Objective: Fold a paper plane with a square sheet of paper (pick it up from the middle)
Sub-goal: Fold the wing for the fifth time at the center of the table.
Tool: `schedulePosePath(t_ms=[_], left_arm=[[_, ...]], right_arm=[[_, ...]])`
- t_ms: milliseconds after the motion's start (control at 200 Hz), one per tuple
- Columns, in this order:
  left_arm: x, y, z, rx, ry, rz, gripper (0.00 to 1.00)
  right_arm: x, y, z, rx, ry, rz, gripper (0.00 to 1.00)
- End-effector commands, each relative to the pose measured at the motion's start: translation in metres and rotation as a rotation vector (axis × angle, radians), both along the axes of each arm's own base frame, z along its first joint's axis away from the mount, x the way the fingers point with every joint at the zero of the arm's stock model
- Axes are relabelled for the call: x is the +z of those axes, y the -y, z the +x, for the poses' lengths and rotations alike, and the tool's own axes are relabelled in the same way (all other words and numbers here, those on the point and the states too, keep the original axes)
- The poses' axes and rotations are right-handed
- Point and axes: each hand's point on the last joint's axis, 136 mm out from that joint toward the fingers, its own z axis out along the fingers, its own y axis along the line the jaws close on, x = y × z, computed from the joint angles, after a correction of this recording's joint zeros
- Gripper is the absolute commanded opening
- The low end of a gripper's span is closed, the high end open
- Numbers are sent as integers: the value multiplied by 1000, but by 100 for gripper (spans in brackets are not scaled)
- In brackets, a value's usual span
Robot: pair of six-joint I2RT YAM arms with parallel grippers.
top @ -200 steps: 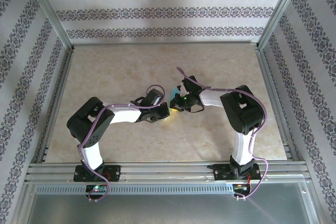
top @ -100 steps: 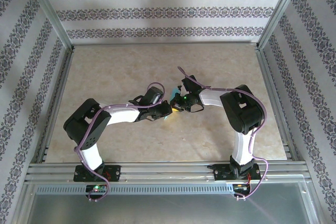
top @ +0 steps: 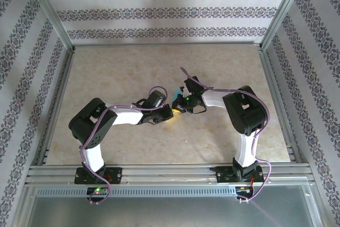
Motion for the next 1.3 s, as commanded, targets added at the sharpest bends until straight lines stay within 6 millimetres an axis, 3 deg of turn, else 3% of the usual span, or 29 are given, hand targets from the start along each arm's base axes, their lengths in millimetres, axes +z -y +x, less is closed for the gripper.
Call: schedulePosePath(t_ms=[0,345,495,690,775,869,994,1299], left_arm=[[-28,-28,-16,54,-78,85,10],[-29,-36,-48,-1,-140,64,9],[-20,-41,-63,-77,-155,128,9],[45,-25,-25,-92,56,74,9],[61,-10,-8,-105,128,13,9],[59,5,4,-141,136,-19,9],[42,14,13,-175,112,2,7],[11,4,8,-149,48,43,5]], right_arm=[[-53,38,-21,-73,-142,-197,7],[-58,43,-22,-80,-159,-220,8],[-55,43,-20,-81,-154,-219,8],[-56,44,-21,-81,-153,-220,8],[-57,43,-21,-80,-155,-219,8],[-57,43,-21,-78,-158,-219,8],[-59,43,-22,-76,-163,-215,8],[-59,42,-23,-79,-171,-209,8]])
